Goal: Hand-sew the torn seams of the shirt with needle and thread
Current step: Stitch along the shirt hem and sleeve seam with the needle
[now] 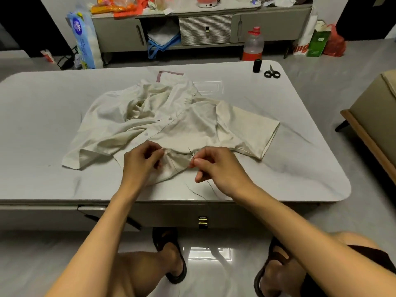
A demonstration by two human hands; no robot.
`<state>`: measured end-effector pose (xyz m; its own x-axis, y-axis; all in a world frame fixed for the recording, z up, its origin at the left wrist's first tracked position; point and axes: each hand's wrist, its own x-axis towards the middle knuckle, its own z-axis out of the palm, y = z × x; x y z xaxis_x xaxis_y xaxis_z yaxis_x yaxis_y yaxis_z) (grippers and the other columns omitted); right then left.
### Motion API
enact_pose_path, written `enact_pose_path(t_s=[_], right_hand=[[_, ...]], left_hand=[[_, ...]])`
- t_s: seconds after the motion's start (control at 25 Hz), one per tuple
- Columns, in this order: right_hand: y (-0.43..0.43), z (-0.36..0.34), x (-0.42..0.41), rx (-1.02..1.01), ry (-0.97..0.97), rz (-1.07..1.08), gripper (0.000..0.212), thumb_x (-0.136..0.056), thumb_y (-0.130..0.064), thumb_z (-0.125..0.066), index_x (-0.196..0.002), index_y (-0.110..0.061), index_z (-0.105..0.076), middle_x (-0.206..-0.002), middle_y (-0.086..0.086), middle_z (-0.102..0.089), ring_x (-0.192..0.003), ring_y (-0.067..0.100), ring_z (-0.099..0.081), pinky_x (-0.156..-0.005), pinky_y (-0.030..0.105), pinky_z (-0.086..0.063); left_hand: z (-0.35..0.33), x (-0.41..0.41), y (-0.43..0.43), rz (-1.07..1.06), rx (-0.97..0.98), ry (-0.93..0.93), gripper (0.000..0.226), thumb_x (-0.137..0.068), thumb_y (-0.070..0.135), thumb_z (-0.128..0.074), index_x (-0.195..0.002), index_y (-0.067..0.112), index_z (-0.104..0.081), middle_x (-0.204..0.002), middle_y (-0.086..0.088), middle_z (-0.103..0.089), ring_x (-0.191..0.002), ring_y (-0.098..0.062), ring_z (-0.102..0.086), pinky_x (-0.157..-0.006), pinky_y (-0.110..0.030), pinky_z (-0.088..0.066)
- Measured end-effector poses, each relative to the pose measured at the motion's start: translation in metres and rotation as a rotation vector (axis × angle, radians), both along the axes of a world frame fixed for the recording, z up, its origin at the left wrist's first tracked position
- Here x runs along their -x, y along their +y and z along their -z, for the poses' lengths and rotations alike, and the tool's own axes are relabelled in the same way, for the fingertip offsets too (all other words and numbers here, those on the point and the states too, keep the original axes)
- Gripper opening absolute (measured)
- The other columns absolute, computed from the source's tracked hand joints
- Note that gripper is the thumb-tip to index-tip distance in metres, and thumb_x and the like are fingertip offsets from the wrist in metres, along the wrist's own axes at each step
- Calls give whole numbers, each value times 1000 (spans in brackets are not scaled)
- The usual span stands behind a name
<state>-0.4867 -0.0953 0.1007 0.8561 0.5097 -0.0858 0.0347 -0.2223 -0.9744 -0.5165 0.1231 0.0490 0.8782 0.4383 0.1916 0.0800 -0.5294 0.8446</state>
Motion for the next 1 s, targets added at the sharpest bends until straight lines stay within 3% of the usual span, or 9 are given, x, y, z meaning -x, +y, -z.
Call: enact_pose_path(t_s=[0.12, 0.2, 0.32, 0.4, 0.56, 0.76, 1.0], right_hand=[[35, 30, -11, 66, -249, 129, 13, -93, -5, -60, -85, -5, -70, -106, 2, -67, -61, 17, -67, -72, 27, -56], [51, 45, -18, 125, -305, 129, 13, -93, -8, -60, -84, -9, -70, -86, -1, -70, -67, 16, -67, -79, 31, -51], [55, 52, -31, 158, -263, 125, 15, -93, -8, -59, -83, -11, -70, -62, 2, -66, -65, 8, -62, -71, 20, -45], [53, 53, -41, 173, -252, 118, 15, -93, -8, -59, -83, -10, -69, -64, 1, -67, -66, 7, -62, -68, 16, -43], [51, 52, -50, 187, -259, 75, 13, -92, -9, -59, -84, -11, -69, -67, 0, -68, -69, 7, -63, -74, 23, -48], [49, 47, -48, 184, -311, 50, 12, -92, -8, -59, -85, -12, -69, -69, -1, -68, -72, 9, -63, -74, 20, -46], [49, 49, -50, 199, -336, 31, 14, -92, -7, -59, -85, -13, -68, -67, -4, -66, -71, 6, -61, -73, 17, -44]], left_hand=[[-5, 1, 3, 48, -54, -5, 6, -92, 11, -69, -88, 13, -73, -66, 2, -68, -59, -10, -64, -61, -12, -46], [-9, 0, 7, 74, -60, 4, 5, -91, 12, -70, -88, 12, -75, -65, 2, -68, -58, -10, -64, -63, -11, -45], [-13, -2, 13, 136, -61, 85, 7, -88, 15, -74, -81, 16, -75, -62, 4, -67, -56, -8, -60, -61, -14, -44], [-13, -2, 18, 163, -49, 161, 11, -86, 18, -76, -76, 19, -73, -61, 5, -65, -55, -4, -55, -58, -16, -42], [-14, -3, 23, 192, 36, 252, 13, -87, 20, -75, -75, 20, -71, -61, 1, -59, -54, -7, -48, -55, -21, -40], [-13, -6, 24, 190, 169, 282, 9, -89, 13, -72, -80, 12, -71, -56, 12, -55, -50, -4, -43, -51, -14, -34], [-17, -5, 19, 225, 247, 284, 9, -88, 14, -74, -82, 7, -74, -63, -9, -51, -56, -13, -41, -55, -25, -33]])
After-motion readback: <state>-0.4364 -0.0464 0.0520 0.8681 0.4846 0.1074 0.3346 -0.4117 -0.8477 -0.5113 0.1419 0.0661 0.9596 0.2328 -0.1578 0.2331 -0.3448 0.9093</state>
